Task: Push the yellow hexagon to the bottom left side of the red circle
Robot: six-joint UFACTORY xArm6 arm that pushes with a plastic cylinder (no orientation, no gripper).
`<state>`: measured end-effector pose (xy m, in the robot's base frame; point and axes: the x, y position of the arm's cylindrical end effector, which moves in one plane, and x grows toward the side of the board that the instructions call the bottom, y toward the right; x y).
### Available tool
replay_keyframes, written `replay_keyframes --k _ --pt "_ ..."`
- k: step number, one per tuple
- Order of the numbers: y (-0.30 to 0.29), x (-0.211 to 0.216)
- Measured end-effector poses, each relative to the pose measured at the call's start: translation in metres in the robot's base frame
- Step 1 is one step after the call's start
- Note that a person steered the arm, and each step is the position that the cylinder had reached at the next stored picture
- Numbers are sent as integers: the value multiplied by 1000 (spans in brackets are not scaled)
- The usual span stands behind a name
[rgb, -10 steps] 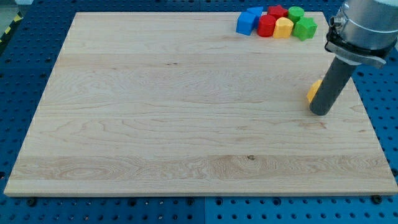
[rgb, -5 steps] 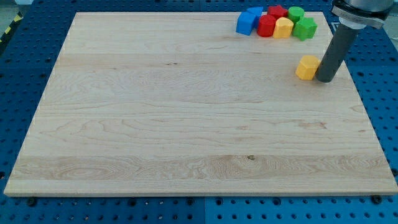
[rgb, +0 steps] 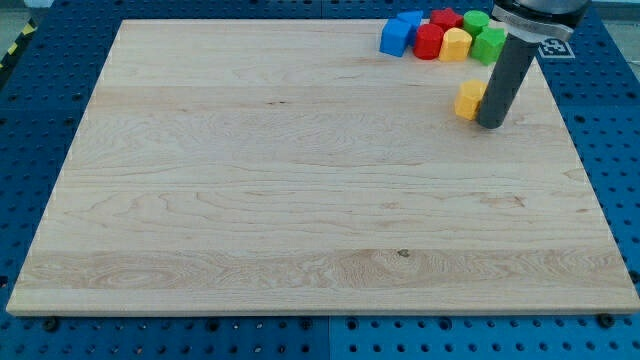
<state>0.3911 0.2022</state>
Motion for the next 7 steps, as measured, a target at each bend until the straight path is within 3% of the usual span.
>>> replay_keyframes --k 2,4,7 --pt "-3 -43" --pt "-14 -34" --pt "-37 -62"
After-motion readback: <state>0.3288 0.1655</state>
